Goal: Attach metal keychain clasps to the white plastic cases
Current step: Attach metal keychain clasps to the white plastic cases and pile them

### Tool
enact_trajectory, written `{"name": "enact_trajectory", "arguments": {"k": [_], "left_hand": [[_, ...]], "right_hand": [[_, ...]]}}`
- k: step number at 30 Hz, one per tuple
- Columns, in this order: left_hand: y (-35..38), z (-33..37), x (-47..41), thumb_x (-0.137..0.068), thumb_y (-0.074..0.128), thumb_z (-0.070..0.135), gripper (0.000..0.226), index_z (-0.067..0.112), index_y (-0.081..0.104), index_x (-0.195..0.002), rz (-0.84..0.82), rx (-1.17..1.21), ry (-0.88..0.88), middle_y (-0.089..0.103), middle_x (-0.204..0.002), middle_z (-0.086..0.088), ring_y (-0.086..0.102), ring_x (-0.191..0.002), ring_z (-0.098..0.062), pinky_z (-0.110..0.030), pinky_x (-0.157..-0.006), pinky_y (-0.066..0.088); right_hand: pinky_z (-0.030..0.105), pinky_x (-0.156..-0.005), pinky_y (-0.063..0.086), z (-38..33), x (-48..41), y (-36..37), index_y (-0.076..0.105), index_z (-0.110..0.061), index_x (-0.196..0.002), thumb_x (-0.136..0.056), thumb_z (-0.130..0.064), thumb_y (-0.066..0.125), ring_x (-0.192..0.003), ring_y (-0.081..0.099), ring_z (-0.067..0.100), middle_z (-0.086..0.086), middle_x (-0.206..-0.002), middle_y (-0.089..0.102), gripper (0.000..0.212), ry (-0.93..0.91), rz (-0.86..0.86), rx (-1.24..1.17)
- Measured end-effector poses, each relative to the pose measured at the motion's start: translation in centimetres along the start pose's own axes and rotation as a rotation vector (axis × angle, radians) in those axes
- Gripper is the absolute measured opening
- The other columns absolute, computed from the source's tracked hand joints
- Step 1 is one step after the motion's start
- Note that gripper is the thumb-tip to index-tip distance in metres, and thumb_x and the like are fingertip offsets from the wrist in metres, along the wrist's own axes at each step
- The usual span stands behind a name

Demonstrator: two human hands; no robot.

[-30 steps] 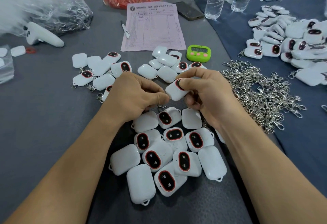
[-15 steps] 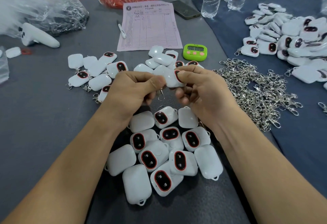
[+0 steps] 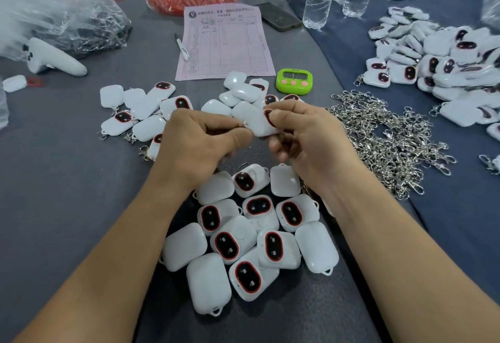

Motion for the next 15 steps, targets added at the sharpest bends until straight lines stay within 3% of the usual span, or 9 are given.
{"name": "enact_trajectory", "arguments": {"k": [3, 6, 8, 10, 13, 15], "left_hand": [[1.9, -0.8, 0.1, -0.087, 0.075, 0.016, 0.022, 0.027, 0.08, -0.068, -0.128, 0.224, -0.177, 0.057, -0.051, 0.002, 0.046, -0.046, -0.01, -0.02, -0.047, 0.043], [2.3, -0.6, 0.0, -0.092, 0.069, 0.014, 0.029, 0.025, 0.079, -0.067, -0.178, 0.266, -0.141, 0.051, -0.049, 0.005, 0.042, -0.046, -0.007, -0.016, -0.046, 0.038], [1.3, -0.3, -0.3, -0.09, 0.073, 0.013, 0.023, 0.028, 0.081, -0.074, -0.116, 0.116, -0.039, 0.054, -0.049, 0.003, 0.042, -0.048, -0.006, -0.019, -0.046, 0.037], [0.6, 0.3, -0.2, -0.086, 0.076, 0.021, 0.01, 0.023, 0.08, -0.078, -0.061, -0.179, 0.1, 0.061, -0.055, -0.006, 0.045, -0.051, -0.007, -0.029, -0.048, 0.04], [1.3, 1.4, 0.3, -0.085, 0.063, 0.033, 0.022, 0.019, 0.079, -0.077, -0.05, -0.643, 0.28, 0.067, -0.062, -0.004, 0.055, -0.057, -0.018, -0.034, -0.057, 0.046], [1.6, 1.7, 0.4, -0.087, 0.057, 0.033, 0.027, 0.02, 0.08, -0.08, -0.043, -0.752, 0.312, 0.07, -0.067, -0.006, 0.059, -0.061, -0.027, -0.04, -0.062, 0.05]], "right_hand": [[0.019, -0.036, 0.036, 0.2, -0.1, -0.1, 0.064, -0.008, -0.091, -0.097, 0.0, 0.055, -0.04, 0.052, 0.012, 0.008, -0.06, 0.065, 0.013, 0.04, -0.002, -0.068], [0.019, -0.036, 0.036, 0.5, -0.1, 0.0, 0.064, -0.007, -0.092, -0.098, -0.001, 0.055, -0.04, 0.052, 0.011, 0.009, -0.061, 0.064, 0.012, 0.064, -0.019, -0.096], [0.019, -0.036, 0.035, 0.4, -0.1, 0.0, 0.064, -0.008, -0.091, -0.097, -0.001, 0.056, -0.04, 0.052, 0.012, 0.008, -0.061, 0.065, 0.012, 0.048, -0.017, -0.09], [0.021, -0.037, 0.035, 0.0, -0.2, -0.3, 0.064, -0.007, -0.09, -0.094, 0.001, 0.06, -0.04, 0.051, 0.015, 0.009, -0.062, 0.064, 0.01, -0.035, 0.026, 0.014], [0.027, -0.041, 0.039, -1.3, 0.5, -0.3, 0.064, -0.013, -0.089, -0.093, -0.005, 0.065, -0.043, 0.052, 0.022, 0.004, -0.059, 0.064, 0.009, -0.318, 0.124, 0.414], [0.032, -0.048, 0.044, -1.8, 1.1, 0.3, 0.064, -0.02, -0.091, -0.093, -0.014, 0.066, -0.048, 0.056, 0.028, 0.002, -0.058, 0.065, 0.006, -0.452, 0.162, 0.608]]}}
Point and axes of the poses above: each hand's wrist, its own x-axis away from the middle knuckle, its own y-axis out of the palm, z = x × y, the point moved 7 cm from there along -x, towards the middle knuckle
